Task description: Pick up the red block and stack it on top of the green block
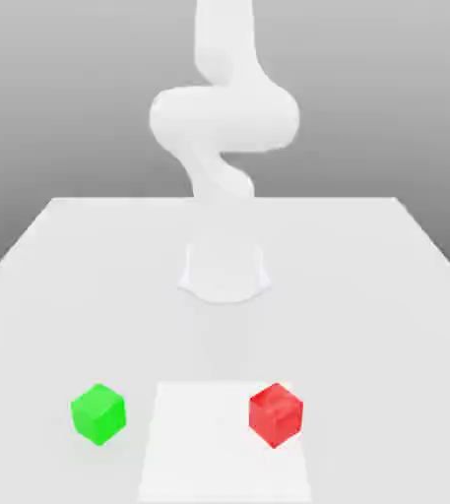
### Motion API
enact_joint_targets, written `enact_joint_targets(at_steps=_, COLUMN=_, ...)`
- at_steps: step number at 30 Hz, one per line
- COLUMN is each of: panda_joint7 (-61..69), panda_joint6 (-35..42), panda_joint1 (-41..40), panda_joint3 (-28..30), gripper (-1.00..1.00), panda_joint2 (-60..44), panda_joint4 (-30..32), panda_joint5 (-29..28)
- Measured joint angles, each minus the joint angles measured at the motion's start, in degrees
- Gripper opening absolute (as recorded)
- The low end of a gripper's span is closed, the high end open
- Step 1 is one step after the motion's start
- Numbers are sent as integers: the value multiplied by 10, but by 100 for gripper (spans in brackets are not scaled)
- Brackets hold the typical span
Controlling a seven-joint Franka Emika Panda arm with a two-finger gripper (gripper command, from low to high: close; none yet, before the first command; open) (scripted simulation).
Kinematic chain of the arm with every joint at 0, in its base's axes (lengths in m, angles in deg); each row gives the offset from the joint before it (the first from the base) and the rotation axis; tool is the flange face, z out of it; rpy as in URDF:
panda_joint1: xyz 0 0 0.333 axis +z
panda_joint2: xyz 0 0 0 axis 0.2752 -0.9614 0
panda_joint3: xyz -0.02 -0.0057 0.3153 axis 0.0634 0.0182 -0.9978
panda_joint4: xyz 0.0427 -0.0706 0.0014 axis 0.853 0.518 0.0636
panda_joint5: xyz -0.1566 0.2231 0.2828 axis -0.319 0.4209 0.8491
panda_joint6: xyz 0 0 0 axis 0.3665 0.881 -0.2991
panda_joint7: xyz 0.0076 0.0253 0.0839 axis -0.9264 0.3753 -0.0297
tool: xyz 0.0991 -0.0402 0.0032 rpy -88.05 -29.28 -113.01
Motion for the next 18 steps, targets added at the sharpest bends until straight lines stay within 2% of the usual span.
enact_joint_targets(at_steps=9, panda_joint7=108, panda_joint6=-109, panda_joint1=45, panda_joint3=7, gripper=0, panda_joint2=-193, panda_joint4=101, panda_joint5=-15)
enact_joint_targets(at_steps=18, panda_joint7=233, panda_joint6=-216, panda_joint1=82, panda_joint3=4, gripper=0, panda_joint2=-380, panda_joint4=200, panda_joint5=-3)
